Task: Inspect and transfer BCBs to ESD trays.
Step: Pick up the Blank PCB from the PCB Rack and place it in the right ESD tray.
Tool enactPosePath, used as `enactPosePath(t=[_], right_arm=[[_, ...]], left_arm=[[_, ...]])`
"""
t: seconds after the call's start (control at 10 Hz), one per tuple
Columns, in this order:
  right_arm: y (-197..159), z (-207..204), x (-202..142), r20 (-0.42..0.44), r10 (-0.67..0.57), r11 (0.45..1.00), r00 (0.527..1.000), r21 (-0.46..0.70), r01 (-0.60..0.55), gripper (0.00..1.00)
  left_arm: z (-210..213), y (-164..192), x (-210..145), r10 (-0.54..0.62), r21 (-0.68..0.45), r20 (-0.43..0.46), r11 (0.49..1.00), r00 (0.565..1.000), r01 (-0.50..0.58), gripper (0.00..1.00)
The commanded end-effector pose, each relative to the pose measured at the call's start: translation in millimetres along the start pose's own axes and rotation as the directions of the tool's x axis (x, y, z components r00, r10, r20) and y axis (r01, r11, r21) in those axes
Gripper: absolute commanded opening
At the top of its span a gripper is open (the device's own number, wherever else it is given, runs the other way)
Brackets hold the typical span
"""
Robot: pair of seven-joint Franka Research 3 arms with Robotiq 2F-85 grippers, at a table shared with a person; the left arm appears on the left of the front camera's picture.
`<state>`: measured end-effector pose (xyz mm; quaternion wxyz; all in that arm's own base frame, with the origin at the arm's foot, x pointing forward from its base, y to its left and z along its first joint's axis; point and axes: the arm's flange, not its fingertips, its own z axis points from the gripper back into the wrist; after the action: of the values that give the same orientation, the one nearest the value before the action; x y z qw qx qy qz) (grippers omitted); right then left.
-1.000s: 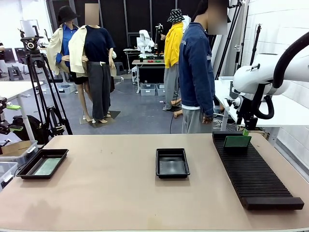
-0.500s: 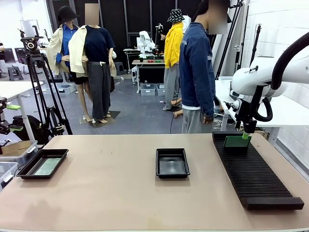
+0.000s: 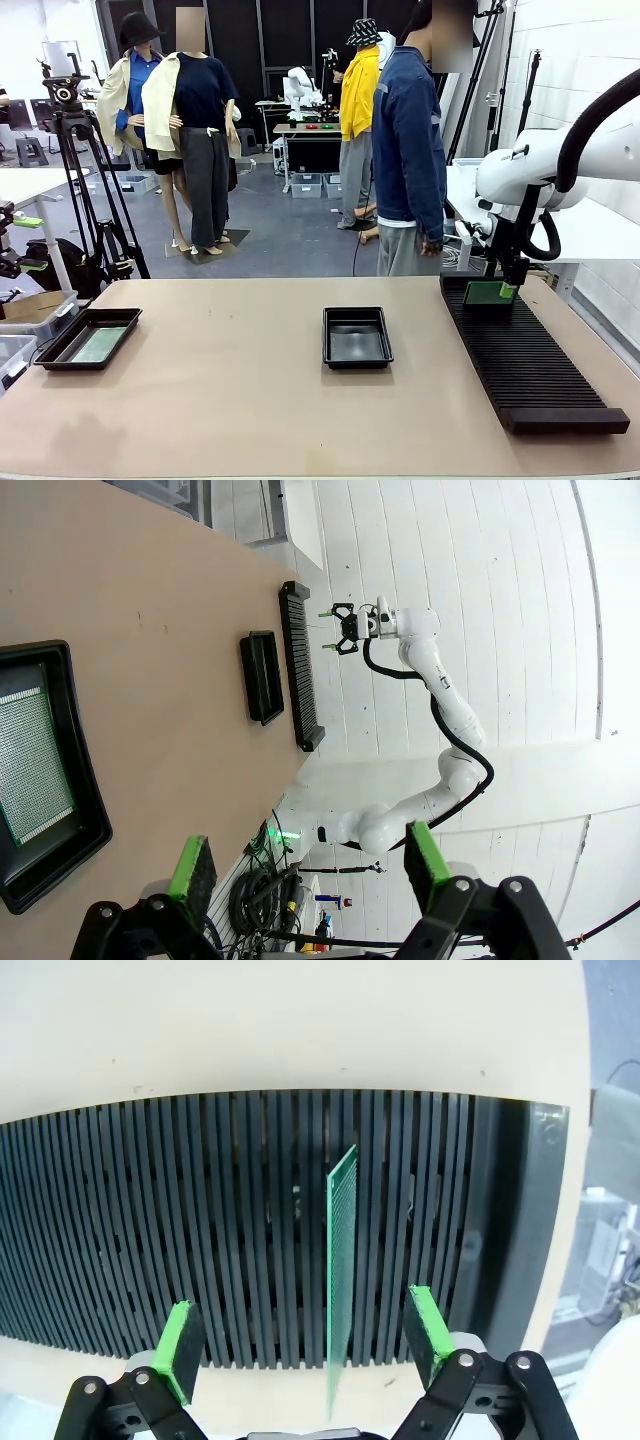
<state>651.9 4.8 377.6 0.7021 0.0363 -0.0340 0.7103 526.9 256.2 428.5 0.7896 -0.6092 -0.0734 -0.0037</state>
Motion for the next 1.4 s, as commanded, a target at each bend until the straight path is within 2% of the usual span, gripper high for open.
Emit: enactPosePath(t=[0.0,0.4,0.5,1.1,1.3], right_arm=[[-4.7,-7.6,2.0,-0.009,0.023,1.000,1.000,-0.012,-0.023,1.00],[-5.2,-9.5,3.5,-0.028,0.005,0.999,1.000,-0.036,-0.006,1.00],[-4.9,-8.1,4.1,-0.032,0.002,0.999,1.000,-0.043,-0.003,0.92],[-2.9,-7.4,6.6,-0.057,-0.014,0.999,0.998,-0.048,0.012,0.00],[-3.9,-4.6,6.8,-0.067,-0.015,0.999,0.998,-0.049,0.012,0.00]], left_arm=[[0.9,-1.5,1.1,0.003,0.009,0.007,1.000,1.000,-0.003,1.00],[0.9,-1.5,1.1,0.003,0.009,0.007,1.000,1.000,-0.003,1.00],[0.9,-1.5,1.1,0.003,0.009,0.007,1.000,1.000,-0.003,1.00],[0.9,-1.5,1.1,0.003,0.009,0.007,1.000,1.000,-0.003,1.00],[0.9,-1.5,1.1,0.003,0.009,0.007,1.000,1.000,-0.003,1.00]])
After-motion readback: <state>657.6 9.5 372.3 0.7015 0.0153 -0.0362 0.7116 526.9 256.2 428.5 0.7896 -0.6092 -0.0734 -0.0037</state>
